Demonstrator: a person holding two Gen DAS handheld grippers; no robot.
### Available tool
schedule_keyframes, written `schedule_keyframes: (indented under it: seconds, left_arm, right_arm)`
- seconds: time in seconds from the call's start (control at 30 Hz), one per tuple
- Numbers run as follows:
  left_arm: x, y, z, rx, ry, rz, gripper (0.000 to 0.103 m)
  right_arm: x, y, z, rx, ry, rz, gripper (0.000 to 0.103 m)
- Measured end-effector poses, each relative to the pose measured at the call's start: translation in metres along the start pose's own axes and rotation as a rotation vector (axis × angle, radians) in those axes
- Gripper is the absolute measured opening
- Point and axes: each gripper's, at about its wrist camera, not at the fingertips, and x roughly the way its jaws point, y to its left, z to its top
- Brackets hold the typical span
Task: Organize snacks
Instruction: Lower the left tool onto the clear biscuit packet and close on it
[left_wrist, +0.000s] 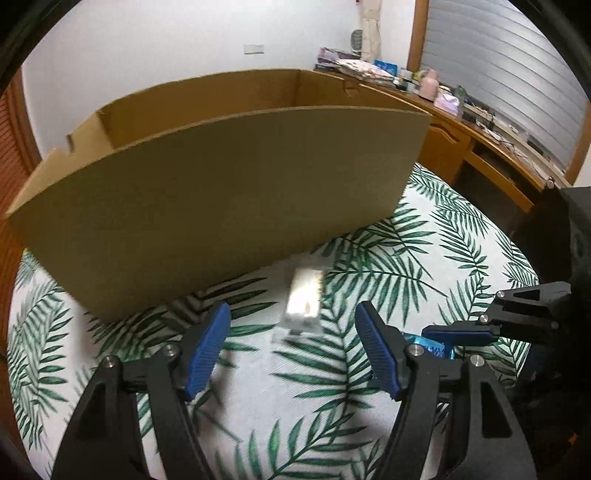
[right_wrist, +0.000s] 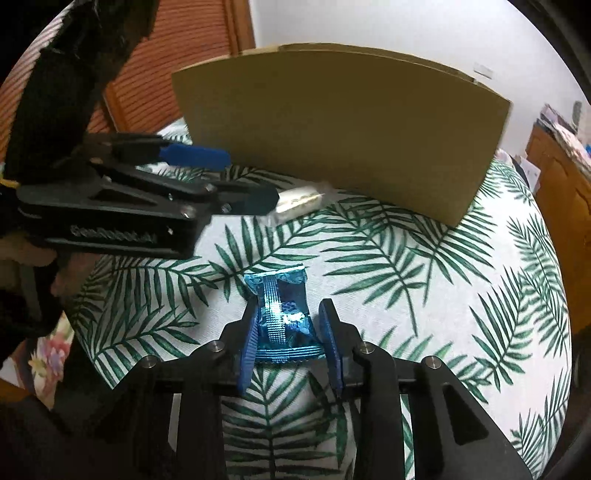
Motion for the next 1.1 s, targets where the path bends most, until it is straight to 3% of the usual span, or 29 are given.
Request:
schedule_keyframes:
  seconds: [0.23,0.77,0.9,1.1]
  left_arm:
    - [0.012,-0.005,0.009,0.006,0.024,-0.038,0.069]
    - [0.026,-0.01,0.017,0.008,0.057,-0.009,0.036]
    - [0.028,-0.01,0.016,0.012,0.072,-0.011,0.019]
    - [0.024,-0.013,0.011,0.02,0.066,-0.005,0.019]
  right_arm:
    - [-0.01,-0.01,-0.005,0.046,-0.026,-0.014,0.031]
    - [-0.031,-0.035,-0.017,0.099,-0.073,-0.035,0.031]
    - [-0.034,-0.036,-0.018,0.104,-0.083,-0.035,0.031]
    - [-0.039,-0.039,-0.02,0.115,-0.095,-0.037,0.031]
